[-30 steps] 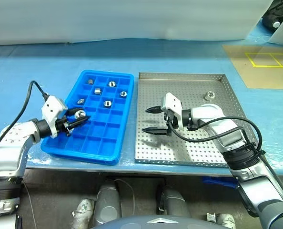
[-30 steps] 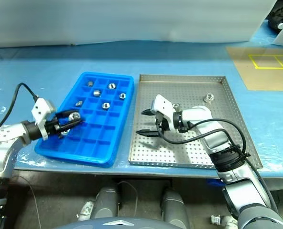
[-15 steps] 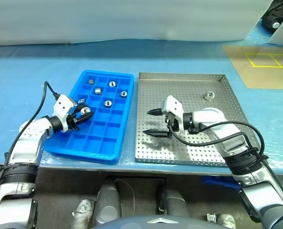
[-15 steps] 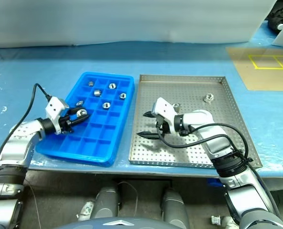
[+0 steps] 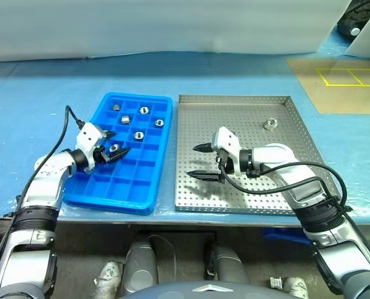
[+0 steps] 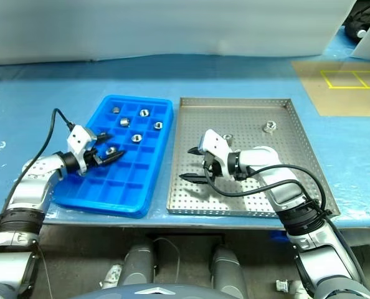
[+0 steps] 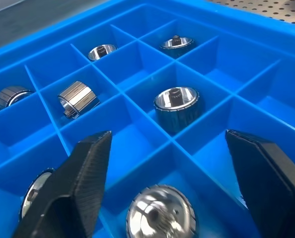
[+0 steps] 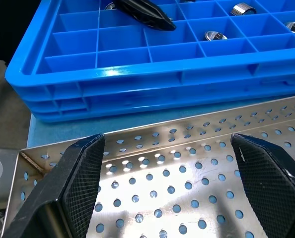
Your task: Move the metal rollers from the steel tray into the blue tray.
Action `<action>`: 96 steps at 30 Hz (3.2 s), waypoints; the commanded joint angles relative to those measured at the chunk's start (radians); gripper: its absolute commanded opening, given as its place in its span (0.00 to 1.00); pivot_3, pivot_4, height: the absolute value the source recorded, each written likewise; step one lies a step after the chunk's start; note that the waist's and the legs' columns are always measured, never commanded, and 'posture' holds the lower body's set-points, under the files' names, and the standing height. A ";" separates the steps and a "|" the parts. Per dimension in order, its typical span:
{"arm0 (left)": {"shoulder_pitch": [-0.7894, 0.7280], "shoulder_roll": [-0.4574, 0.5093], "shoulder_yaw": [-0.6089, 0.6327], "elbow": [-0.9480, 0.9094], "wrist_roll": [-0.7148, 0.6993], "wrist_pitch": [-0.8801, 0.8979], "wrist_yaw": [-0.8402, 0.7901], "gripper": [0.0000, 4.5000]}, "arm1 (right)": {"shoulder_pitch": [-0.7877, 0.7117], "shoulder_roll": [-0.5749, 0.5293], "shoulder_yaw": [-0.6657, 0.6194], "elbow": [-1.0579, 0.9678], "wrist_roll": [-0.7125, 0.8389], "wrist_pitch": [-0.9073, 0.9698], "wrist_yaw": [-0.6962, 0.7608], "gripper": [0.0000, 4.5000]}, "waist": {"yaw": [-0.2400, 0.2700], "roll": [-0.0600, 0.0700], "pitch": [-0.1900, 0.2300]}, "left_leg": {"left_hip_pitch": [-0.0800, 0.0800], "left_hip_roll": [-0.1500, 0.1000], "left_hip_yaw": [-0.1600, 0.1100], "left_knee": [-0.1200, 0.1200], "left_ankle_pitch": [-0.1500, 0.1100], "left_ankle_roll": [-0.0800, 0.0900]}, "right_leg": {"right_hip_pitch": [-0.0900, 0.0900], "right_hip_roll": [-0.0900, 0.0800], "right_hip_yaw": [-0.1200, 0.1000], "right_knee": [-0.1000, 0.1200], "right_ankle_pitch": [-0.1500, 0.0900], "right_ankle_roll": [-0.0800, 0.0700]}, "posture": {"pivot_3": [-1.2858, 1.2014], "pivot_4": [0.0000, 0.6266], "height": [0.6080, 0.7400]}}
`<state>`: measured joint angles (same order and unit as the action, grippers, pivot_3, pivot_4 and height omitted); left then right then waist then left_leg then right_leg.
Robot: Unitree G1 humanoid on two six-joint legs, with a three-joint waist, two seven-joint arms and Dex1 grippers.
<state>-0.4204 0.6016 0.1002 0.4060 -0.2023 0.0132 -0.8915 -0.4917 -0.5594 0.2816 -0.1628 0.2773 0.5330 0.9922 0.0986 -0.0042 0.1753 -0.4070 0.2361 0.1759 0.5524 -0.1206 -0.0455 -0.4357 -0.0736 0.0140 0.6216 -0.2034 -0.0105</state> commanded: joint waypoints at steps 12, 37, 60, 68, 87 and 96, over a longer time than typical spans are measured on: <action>-0.031 0.146 0.200 -0.308 -0.325 0.315 -0.081 0.82 | -0.059 0.057 -0.086 0.043 -0.009 -0.041 -0.092 0.92 | -0.007 0.001 0.000 | 0.002 -0.001 0.001 0.000 0.000 0.000 | -0.001 0.000 0.002 0.001 0.000 -0.001 | 0.49 0.24 1.00; -0.280 -0.214 -0.249 -0.054 -0.117 0.094 -0.332 0.82 | 0.194 0.009 -0.240 -0.029 -0.076 0.004 -0.353 0.92 | -0.092 0.000 0.000 | 0.001 -0.002 0.003 0.003 -0.002 0.003 | 0.000 0.001 0.007 -0.002 0.001 0.000 | 0.37 0.24 1.00; -0.240 -0.197 -0.216 -0.092 -0.113 0.073 -0.302 0.82 | 0.129 0.082 -0.196 0.252 -0.161 -0.137 -0.382 0.92 | -0.101 0.000 0.000 | 0.000 -0.002 0.003 0.008 -0.004 0.007 | 0.002 0.000 0.007 -0.002 0.001 0.000 | 0.40 0.24 1.00; -0.228 -0.180 -0.214 -0.116 -0.115 0.086 -0.322 0.82 | 0.192 0.028 -0.227 0.112 -0.112 -0.064 -0.324 0.92 | -0.095 0.000 0.000 | 0.000 -0.002 0.003 0.008 -0.004 0.007 | 0.002 0.000 0.006 -0.003 0.001 0.000 | 0.40 0.24 1.00; -0.169 -0.280 -0.264 -0.140 -0.105 0.077 -0.314 0.82 | 0.348 -0.176 -0.500 -0.361 0.141 0.288 -0.309 0.92 | -0.096 0.000 0.000 | 0.002 -0.002 0.005 0.004 -0.005 0.008 | 0.004 0.001 0.008 -0.008 -0.003 0.007 | 0.34 0.24 1.00; -0.222 -0.316 -0.307 0.003 -0.006 -0.033 -0.279 0.82 | 0.389 -0.154 -0.483 -0.389 0.144 0.282 -0.347 0.92 | -0.111 0.000 0.000 | 0.001 -0.003 0.005 0.003 -0.006 0.009 | 0.004 0.000 0.008 -0.013 -0.003 0.007 | 0.34 0.24 1.00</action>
<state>-0.6177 0.3011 -0.1884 0.3697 -0.2375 0.0351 -1.1835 -0.1030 -0.7150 -0.1914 -0.5029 0.4040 0.8202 0.6518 -0.0123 -0.0038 0.1750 -0.4064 0.2327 0.1813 0.5551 -0.1263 -0.0362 -0.4315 -0.0733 0.0224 0.6083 -0.2068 -0.0031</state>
